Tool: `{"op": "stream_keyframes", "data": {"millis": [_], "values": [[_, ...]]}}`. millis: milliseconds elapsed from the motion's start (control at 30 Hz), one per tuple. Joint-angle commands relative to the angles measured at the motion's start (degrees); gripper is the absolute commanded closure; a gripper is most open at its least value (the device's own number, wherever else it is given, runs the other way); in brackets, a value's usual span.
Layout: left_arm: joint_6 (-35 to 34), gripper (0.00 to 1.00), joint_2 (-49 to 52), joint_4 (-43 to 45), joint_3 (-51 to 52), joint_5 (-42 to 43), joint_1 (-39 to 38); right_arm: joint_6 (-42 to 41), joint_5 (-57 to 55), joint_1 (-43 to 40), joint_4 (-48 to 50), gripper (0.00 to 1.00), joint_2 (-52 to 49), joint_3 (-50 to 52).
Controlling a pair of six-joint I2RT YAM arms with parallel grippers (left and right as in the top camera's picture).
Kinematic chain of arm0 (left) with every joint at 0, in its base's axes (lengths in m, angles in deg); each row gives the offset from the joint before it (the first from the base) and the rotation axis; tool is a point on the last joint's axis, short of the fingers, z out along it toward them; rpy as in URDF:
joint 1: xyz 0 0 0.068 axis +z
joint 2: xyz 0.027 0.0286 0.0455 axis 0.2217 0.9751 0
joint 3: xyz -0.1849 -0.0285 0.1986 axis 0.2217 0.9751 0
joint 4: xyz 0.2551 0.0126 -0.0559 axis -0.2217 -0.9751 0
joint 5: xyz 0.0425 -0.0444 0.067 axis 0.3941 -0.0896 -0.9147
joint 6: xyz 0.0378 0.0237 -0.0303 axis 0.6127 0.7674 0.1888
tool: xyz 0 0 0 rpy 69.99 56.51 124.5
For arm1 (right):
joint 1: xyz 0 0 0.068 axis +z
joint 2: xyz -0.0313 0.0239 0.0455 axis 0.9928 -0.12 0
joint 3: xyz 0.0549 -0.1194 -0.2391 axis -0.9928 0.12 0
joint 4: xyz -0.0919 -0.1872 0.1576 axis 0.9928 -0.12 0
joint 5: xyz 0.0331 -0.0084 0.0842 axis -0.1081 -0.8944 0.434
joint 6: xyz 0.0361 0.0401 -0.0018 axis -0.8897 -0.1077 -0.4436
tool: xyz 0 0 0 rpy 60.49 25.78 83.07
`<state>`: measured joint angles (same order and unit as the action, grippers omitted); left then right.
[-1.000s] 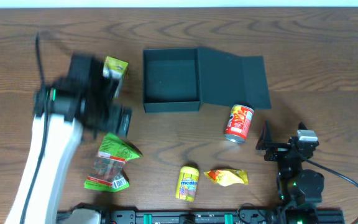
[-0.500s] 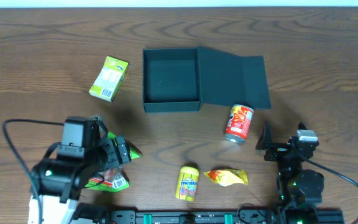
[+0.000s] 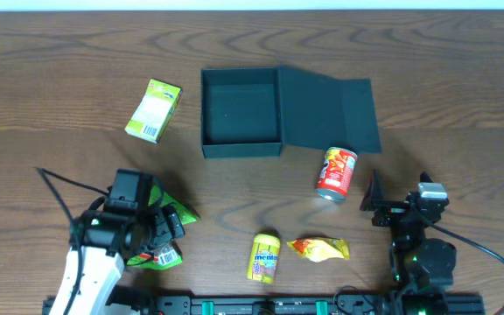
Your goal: Pack container
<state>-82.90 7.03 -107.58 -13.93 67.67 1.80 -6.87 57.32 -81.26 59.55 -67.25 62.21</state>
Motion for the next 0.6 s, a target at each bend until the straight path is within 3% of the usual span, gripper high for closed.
{"op": "stream_keyframes", "data": {"millis": [0,367,567], "values": [[0.74,0.04,3.5,1.25,1.33,-1.51,-2.01,-0.42,0.02,0.48,-0.31,0.01,0.11,0.13],[0.98,0.04,11.3,3.37,-0.15,-0.28,-2.84,-0.42,0.0,0.48,-0.31,0.01,0.11,0.13],[0.98,0.04,18.18,9.6,0.09,4.7,-3.39,-0.42,0.02,0.48,-0.31,0.01,0.13,0.13]]}}
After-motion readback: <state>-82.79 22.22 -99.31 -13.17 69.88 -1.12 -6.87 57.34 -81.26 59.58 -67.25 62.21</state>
